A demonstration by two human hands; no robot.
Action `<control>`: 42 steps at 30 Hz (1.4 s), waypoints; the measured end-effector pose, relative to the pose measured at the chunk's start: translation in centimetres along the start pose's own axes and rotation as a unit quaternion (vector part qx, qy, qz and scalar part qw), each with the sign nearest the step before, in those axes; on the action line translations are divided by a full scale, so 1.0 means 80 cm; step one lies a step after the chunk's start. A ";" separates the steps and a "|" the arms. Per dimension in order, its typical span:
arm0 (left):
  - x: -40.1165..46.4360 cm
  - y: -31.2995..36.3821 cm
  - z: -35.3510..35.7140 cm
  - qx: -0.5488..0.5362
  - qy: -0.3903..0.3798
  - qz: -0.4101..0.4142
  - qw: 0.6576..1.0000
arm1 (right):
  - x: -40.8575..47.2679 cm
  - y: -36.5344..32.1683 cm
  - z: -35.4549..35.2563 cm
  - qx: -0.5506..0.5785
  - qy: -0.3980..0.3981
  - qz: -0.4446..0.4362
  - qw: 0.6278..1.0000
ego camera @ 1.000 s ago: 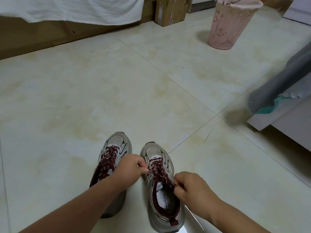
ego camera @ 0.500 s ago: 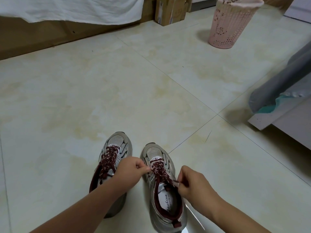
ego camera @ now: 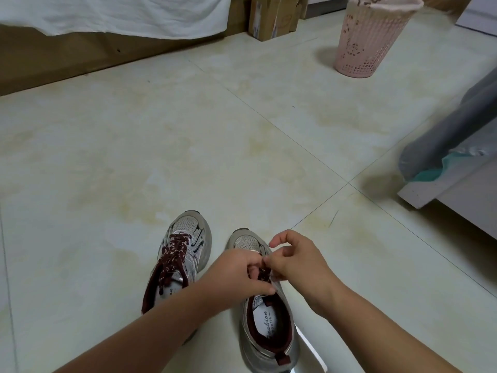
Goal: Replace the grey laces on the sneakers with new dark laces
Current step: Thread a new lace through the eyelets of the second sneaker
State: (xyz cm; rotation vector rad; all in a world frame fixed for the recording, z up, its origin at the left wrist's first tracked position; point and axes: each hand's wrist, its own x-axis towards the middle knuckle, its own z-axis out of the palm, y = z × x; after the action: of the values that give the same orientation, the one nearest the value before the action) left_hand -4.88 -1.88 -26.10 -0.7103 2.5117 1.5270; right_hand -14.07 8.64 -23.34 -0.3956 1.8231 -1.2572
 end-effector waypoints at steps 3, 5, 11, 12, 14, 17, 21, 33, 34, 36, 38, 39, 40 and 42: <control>0.002 -0.001 0.008 -0.035 0.036 -0.008 0.999 | 0.002 0.006 0.003 0.068 0.045 -0.002 0.997; 0.003 -0.002 0.006 -0.055 0.041 -0.010 0.998 | 0.002 0.017 0.002 0.048 0.089 0.001 0.995; 0.007 -0.006 0.002 -0.043 0.039 -0.030 0.998 | -0.010 0.051 0.022 0.025 0.051 0.011 0.998; 0.008 -0.005 0.002 -0.042 0.040 -0.031 0.998 | -0.009 0.052 0.024 0.031 0.061 0.004 0.998; 0.010 -0.006 -0.001 -0.046 0.040 -0.037 0.997 | -0.007 0.052 0.027 0.067 0.077 -0.004 0.995; 0.010 -0.004 -0.003 -0.054 0.038 -0.045 0.997 | -0.002 0.054 0.032 0.093 0.099 0.005 0.991; 0.011 0.013 -0.030 -0.027 0.017 -0.048 0.998 | 0.004 0.056 0.036 0.037 0.115 0.010 0.993; 0.037 0.061 -0.037 -0.146 0.039 -0.004 0.988 | 0.001 0.045 0.036 -0.134 0.014 -0.057 0.989; 0.040 0.059 -0.033 -0.178 0.075 -0.019 0.981 | 0.002 0.047 0.035 -0.121 0.023 -0.054 0.991; 0.041 0.052 -0.031 -0.135 0.187 -0.047 0.972 | 0.006 0.050 0.034 -0.079 0.044 -0.046 0.995; 0.030 0.040 -0.031 0.003 0.244 -0.026 0.969 | 0.006 0.047 0.032 -0.028 0.054 -0.028 0.998; 0.021 0.033 -0.030 0.049 0.224 0.003 0.973 | 0.006 0.045 0.030 -0.003 0.052 -0.015 0.999; 0.013 0.026 -0.028 0.077 0.172 0.024 0.982 | 0.006 0.045 0.028 0.020 0.049 0.000 0.999; -0.002 0.012 -0.020 0.076 0.053 0.030 0.995 | 0.008 0.045 0.023 0.053 0.043 0.025 0.997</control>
State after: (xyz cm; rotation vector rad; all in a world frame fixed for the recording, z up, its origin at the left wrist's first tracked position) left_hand -4.97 -2.83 -24.51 -0.7172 2.7136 1.3311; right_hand -12.25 8.67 -27.01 -0.2385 1.8184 -1.3468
